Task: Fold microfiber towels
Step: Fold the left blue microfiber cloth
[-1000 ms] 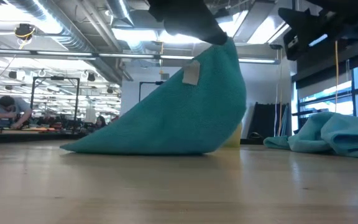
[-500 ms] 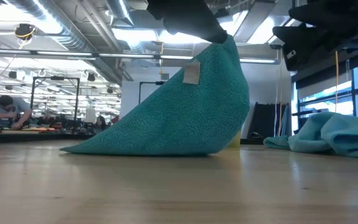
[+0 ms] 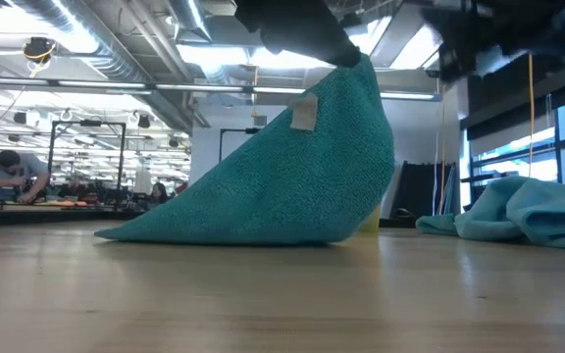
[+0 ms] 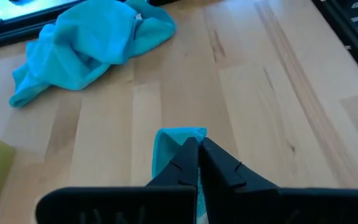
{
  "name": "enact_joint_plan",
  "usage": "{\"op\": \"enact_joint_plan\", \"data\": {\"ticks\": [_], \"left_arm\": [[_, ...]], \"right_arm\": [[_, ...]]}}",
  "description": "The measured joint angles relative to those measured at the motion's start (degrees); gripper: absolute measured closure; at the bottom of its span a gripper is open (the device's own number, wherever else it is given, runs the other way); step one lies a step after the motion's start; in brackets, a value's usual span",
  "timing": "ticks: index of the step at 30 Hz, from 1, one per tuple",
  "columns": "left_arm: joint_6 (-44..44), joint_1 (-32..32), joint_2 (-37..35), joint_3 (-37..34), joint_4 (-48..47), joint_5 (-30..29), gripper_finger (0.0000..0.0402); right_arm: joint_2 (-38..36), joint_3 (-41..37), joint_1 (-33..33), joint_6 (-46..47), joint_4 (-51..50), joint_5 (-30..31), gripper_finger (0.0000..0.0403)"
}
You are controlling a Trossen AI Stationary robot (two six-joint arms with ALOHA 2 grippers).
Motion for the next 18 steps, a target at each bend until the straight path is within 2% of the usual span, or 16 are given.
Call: {"op": "enact_joint_plan", "data": {"ticks": [5, 10, 15, 18], "left_arm": [[-2.2, -1.2, 0.0, 0.0, -2.5, 2.3, 0.0401], [-3.1, -5.2, 0.0, 0.0, -9.1, 1.7, 0.0401], [-4.8, -8.4, -1.0, 0.0, -18.2, -1.1, 0.0401], [-6.4, -9.7, -3.0, 0.0, -23.2, -3.8, 0.0401]], "right_arm": [[0.0, 6.6, 0.0, -9.1, -0.5, -4.3, 0.0240], [1.4, 12.2, -0.1, -8.9, -8.4, -10.1, 0.0240], [7.5, 14.6, -0.1, -5.9, -14.0, -10.6, 0.0240], [12.1, 15.5, -0.1, -6.1, -13.9, -6.6, 0.0240]]}}
